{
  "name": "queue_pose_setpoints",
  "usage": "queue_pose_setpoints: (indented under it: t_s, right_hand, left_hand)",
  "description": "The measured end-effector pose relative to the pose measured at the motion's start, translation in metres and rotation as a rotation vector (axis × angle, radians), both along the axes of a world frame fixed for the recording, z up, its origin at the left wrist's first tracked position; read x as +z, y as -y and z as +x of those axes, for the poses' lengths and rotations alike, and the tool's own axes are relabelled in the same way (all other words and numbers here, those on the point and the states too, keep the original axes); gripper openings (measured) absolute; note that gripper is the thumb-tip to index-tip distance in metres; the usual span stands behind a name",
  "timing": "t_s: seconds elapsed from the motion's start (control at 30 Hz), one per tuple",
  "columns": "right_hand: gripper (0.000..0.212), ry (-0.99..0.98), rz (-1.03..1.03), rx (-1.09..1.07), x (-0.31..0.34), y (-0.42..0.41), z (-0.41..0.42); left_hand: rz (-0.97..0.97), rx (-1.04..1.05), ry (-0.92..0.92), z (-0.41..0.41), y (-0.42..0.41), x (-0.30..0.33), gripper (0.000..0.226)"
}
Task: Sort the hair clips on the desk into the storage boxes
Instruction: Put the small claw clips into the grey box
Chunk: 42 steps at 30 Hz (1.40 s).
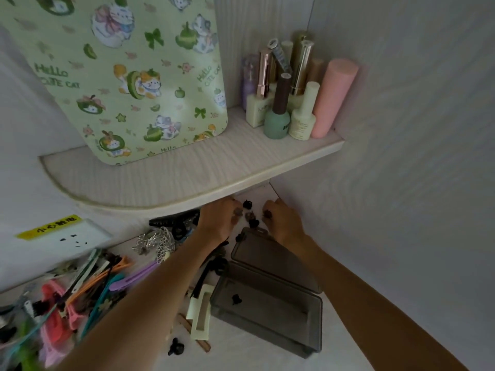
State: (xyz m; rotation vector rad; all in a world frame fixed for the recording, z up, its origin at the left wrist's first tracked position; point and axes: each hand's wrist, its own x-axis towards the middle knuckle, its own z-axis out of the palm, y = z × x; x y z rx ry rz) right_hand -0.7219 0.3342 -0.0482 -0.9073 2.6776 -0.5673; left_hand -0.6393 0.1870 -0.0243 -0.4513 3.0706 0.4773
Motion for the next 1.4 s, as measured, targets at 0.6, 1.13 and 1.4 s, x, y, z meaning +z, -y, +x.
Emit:
queue_pose_setpoints:
  t_s: [0.6,1.13,1.4]
  right_hand:
    - [0.037,0.552,0.015,0.113,0.073,-0.077,0.104]
    - [0.045,0.181,0.137,-0.004,0.033,0.043,0.025]
    - [0.020,0.076,0.119,-0.051,0.021,0.063,0.024]
  left_hand:
    - [0.324,-0.159,0.007,0.143,-0.020,0.045,0.031]
    - [-0.175,-0.253,0.185,0.099,0.008,0.017,0.041]
    - [-0.203,-0.335,0.226,0.087,0.018,0.013,0.047]
